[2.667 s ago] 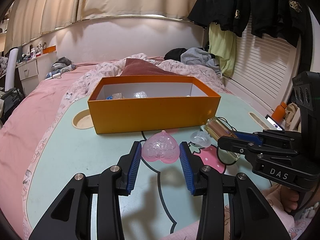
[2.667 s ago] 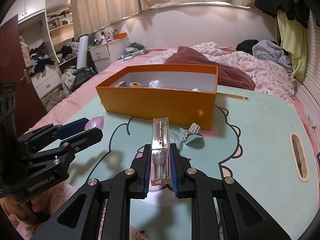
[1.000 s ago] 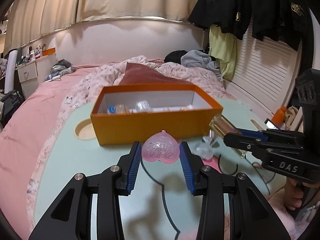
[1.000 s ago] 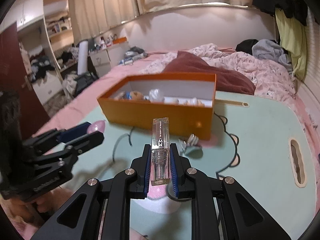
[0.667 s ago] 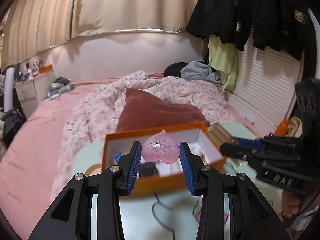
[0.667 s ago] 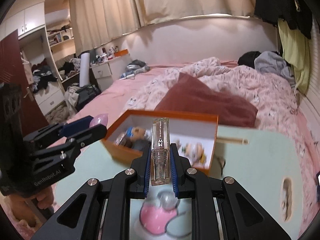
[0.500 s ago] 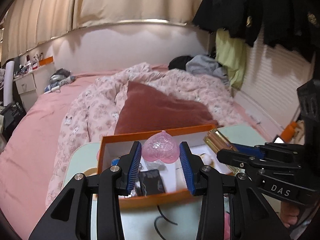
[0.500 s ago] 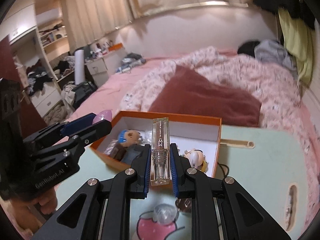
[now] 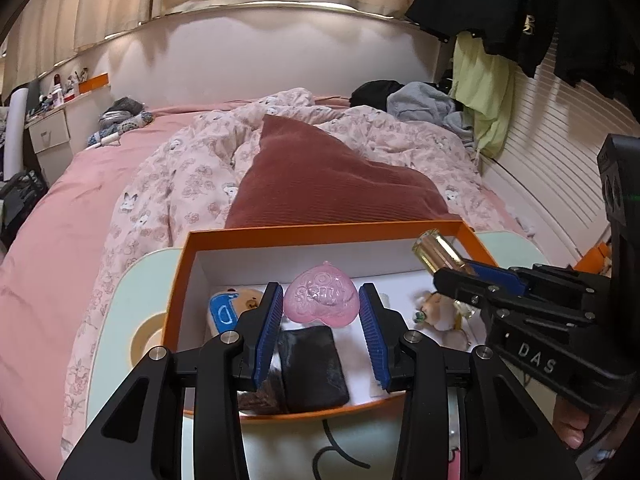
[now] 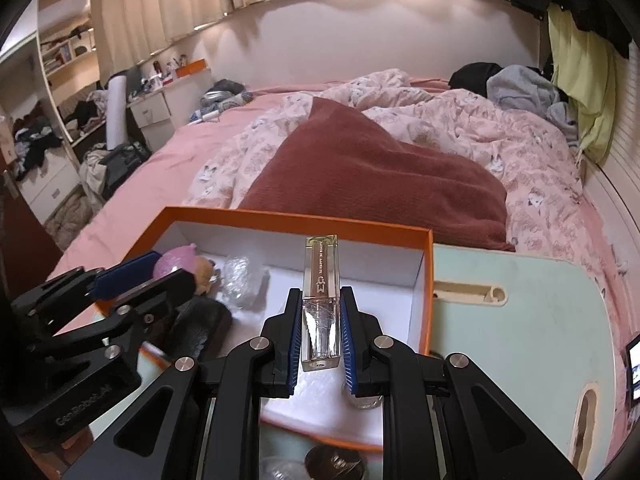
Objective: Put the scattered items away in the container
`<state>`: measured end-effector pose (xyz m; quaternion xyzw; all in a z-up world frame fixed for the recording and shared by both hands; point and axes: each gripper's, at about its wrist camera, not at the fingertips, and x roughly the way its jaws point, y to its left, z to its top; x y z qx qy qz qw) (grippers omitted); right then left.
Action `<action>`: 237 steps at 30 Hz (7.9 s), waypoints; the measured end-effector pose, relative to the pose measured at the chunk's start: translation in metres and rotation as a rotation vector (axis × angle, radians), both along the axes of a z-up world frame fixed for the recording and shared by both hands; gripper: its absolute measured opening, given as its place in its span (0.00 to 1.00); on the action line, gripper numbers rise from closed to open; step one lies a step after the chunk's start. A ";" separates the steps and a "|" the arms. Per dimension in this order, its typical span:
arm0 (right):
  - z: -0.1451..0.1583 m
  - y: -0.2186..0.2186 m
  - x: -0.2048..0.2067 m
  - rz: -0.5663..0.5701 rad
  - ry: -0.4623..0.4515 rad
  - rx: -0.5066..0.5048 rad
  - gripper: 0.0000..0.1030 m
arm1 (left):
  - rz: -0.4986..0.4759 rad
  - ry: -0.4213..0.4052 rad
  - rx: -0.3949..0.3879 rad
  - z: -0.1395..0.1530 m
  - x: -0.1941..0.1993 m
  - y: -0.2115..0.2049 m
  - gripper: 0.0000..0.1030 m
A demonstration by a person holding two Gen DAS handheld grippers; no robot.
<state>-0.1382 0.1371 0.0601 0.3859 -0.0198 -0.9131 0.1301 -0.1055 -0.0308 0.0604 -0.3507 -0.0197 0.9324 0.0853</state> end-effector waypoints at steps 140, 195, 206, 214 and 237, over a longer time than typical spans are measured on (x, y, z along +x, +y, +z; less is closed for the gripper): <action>-0.037 -0.003 0.145 0.069 0.094 0.065 0.28 | -0.106 0.042 -0.027 -0.044 0.137 0.022 0.39; 0.025 -0.001 0.099 0.023 0.146 0.019 0.28 | -0.076 0.059 -0.010 0.035 0.050 0.002 0.39; 0.027 -0.004 0.001 -0.034 0.020 0.027 0.28 | -0.036 -0.117 -0.010 0.003 -0.025 -0.002 0.39; 0.007 -0.003 -0.013 -0.050 -0.018 0.043 0.29 | -0.039 -0.159 0.026 -0.008 -0.031 -0.003 0.39; -0.011 0.018 0.121 -0.084 -0.001 0.000 0.50 | -0.032 -0.092 0.067 -0.018 0.091 0.008 0.71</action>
